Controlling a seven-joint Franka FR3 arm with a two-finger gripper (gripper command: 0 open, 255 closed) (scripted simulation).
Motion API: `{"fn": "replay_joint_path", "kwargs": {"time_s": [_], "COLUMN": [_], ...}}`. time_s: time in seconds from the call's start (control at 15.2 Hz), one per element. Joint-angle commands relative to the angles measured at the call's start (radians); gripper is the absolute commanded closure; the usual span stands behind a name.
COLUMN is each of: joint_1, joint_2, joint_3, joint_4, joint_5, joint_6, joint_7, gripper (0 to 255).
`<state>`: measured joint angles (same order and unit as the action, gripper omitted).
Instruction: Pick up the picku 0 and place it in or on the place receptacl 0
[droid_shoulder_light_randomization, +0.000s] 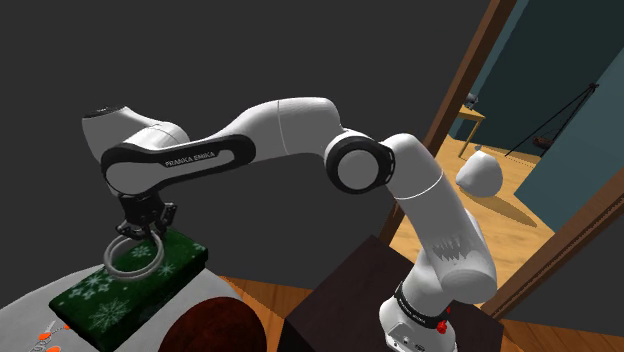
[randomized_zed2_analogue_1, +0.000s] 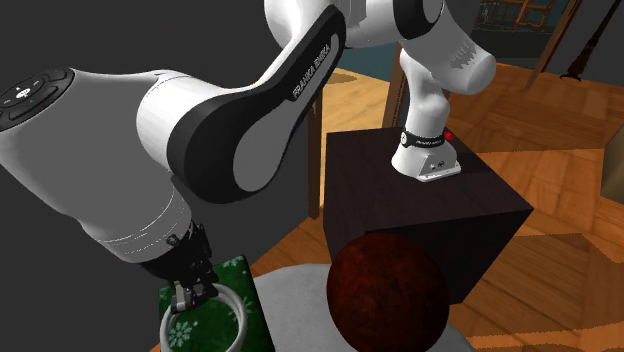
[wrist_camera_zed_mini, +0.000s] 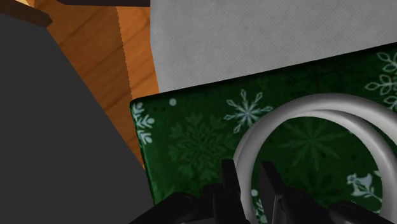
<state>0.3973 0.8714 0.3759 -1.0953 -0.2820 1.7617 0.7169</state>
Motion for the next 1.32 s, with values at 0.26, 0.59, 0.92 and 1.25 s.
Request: {"fn": "replay_joint_path", "kwargs": {"time_s": [0.26,0.59,0.92,1.25], "joint_1": [0.001,0.001,0.002,0.001], "joint_2": [0.034,0.045,0.045,0.045], "joint_3": [-0.007,-0.009,-0.009,-0.009], "joint_4": [-0.022,-0.029,-0.029,-0.029], "joint_5": [-0.009,-0.012,-0.012,-0.012], "joint_6": [0.055,0.072,0.073,0.072], "joint_7": [0.005,0.007,0.007,0.007], "gripper": [255,255,0,0]}}
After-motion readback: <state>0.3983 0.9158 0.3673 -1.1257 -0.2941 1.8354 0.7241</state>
